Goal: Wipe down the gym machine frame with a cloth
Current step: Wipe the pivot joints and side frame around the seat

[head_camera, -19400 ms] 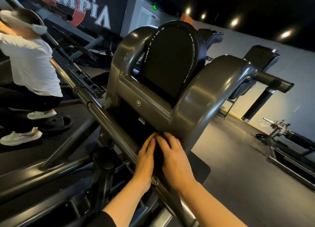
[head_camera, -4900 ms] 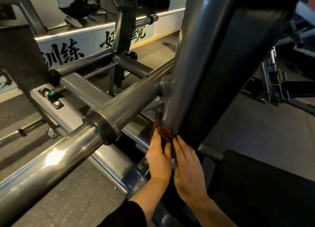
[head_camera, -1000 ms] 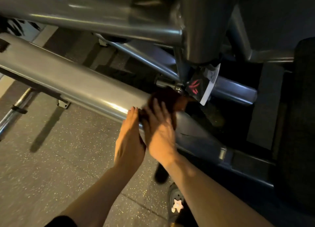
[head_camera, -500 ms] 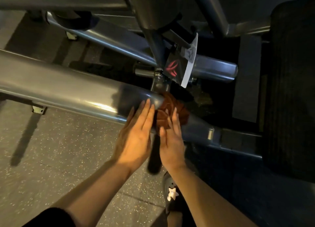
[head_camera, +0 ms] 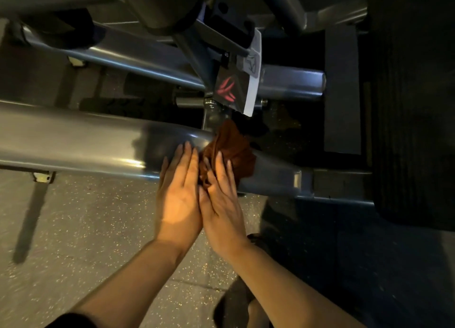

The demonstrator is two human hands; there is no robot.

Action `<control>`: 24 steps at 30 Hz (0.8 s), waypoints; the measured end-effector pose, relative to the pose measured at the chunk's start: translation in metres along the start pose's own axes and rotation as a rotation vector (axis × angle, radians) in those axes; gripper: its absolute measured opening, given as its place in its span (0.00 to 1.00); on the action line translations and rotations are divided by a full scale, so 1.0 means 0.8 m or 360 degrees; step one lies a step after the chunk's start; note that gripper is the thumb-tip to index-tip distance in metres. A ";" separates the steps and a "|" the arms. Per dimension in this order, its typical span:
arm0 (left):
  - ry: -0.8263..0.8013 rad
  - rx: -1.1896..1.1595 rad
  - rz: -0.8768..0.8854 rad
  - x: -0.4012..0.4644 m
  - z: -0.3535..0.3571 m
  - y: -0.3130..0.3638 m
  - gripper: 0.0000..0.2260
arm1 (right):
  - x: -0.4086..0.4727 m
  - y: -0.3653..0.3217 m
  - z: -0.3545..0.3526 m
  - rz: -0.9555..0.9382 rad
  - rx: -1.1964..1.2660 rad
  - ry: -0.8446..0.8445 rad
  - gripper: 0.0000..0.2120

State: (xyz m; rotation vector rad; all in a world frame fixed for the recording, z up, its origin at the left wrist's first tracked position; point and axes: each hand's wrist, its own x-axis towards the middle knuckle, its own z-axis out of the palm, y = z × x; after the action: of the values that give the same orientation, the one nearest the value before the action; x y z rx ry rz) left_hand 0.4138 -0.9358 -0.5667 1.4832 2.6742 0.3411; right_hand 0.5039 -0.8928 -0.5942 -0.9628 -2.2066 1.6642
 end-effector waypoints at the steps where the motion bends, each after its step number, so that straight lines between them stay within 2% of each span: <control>1: -0.0022 0.0002 0.0001 -0.001 0.000 0.000 0.26 | 0.001 0.006 -0.004 -0.0024 0.0021 -0.0012 0.29; 3: -0.0084 0.0058 0.0039 0.000 -0.003 0.000 0.32 | 0.003 0.024 -0.009 -0.0008 0.0105 0.0006 0.25; 5: -0.0192 0.0208 0.0228 0.009 -0.002 0.008 0.37 | 0.003 0.043 -0.010 0.0104 0.0212 0.0082 0.25; 8: -0.0388 0.0474 0.0578 0.035 0.007 0.028 0.34 | 0.004 0.067 -0.015 0.0228 0.0331 0.0183 0.22; 12: -0.0637 0.0722 0.0817 0.068 0.028 0.051 0.34 | 0.005 0.100 -0.030 0.0347 0.0439 0.0201 0.23; 15: -0.0801 0.0958 0.0988 0.084 0.043 0.054 0.36 | 0.015 0.121 -0.035 0.0381 0.0521 0.0320 0.22; 17: -0.0867 0.1074 0.1046 0.085 0.048 0.056 0.37 | 0.021 0.141 -0.036 0.0384 0.0487 0.0385 0.17; 22: -0.0900 0.1139 0.1013 0.083 0.059 0.056 0.37 | 0.030 0.199 -0.042 0.0654 0.0681 0.0473 0.21; 24: -0.0891 0.1138 0.1024 0.083 0.058 0.056 0.37 | 0.033 0.223 -0.045 0.0765 0.0753 0.0515 0.28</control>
State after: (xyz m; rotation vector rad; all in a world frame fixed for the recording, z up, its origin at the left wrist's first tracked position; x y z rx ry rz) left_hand 0.4227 -0.8493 -0.5982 2.1627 1.8739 -0.9649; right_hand 0.5688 -0.8227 -0.7512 -1.5561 -1.3517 1.9215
